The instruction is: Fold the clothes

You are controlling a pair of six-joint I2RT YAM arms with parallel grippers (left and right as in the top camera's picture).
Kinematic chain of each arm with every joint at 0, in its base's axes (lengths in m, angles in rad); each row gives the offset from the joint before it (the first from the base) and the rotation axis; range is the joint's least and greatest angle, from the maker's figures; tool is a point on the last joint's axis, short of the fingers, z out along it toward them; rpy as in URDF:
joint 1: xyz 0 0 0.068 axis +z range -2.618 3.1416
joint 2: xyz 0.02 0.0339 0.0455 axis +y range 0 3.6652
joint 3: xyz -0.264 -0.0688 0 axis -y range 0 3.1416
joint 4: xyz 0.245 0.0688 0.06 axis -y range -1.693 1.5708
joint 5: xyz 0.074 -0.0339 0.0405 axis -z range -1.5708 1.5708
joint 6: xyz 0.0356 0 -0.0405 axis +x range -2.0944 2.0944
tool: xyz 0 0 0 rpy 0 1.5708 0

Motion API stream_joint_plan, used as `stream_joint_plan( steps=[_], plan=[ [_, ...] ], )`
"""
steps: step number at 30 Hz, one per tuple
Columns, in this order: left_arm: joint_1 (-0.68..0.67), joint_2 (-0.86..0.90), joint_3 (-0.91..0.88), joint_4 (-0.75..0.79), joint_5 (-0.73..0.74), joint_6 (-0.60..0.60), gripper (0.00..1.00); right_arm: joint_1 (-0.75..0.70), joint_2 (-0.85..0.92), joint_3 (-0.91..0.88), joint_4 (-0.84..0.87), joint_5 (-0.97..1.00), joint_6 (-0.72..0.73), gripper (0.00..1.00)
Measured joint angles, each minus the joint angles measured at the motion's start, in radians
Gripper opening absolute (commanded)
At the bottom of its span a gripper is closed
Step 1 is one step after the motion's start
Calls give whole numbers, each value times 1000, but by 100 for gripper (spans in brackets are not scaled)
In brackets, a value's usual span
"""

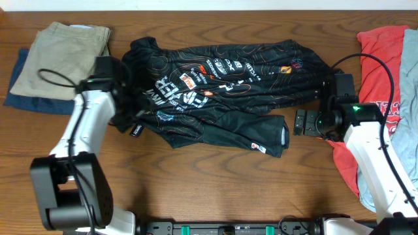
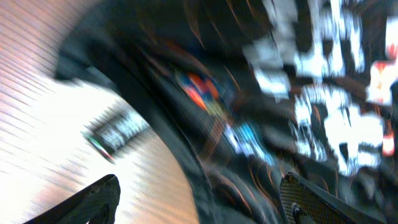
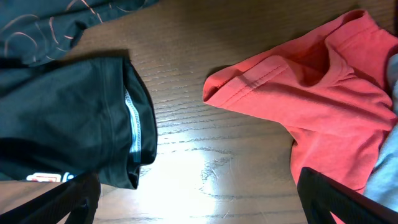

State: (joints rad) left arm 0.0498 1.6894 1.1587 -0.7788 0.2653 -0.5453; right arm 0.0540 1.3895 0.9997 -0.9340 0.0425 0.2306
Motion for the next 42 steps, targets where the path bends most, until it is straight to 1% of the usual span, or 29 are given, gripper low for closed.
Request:
stream_joint_plan(
  steps=[5,9,12,18,21,24,25,26,27,28,30,33,38,42],
  plan=[
    [-153,10,-27,3,51,-4,86,0,9,0,0,0,0,99],
    [-305,16,-62,73,74,-43,86,0,9,0,0,0,0,99],
    [-422,29,-92,150,80,-105,86,0,9,0,0,0,0,99],
    [-609,80,-105,285,93,-250,86,0,9,0,-6,0,0,99],
    [-668,119,-105,352,96,-326,86,0,9,0,-11,0,0,99],
    [-692,149,-102,432,98,-381,86,0,9,0,-15,0,0,99],
    [-695,158,-102,464,99,-395,84,0,9,0,-16,0,0,99],
    [-695,163,-101,491,101,-407,72,0,9,0,-16,0,0,99],
    [-695,165,-101,497,102,-412,65,0,9,0,-16,0,0,99],
    [-694,169,-100,508,101,-420,56,0,9,0,-16,0,0,99],
    [-693,183,-100,513,98,-433,30,0,9,0,-16,0,0,99],
    [-692,195,-101,494,95,-442,6,0,9,0,-16,0,0,99],
    [-691,198,-98,424,94,-420,6,0,9,0,-15,0,0,99],
    [-675,189,-81,271,95,-369,6,0,9,0,-12,1,0,99]
  ],
)
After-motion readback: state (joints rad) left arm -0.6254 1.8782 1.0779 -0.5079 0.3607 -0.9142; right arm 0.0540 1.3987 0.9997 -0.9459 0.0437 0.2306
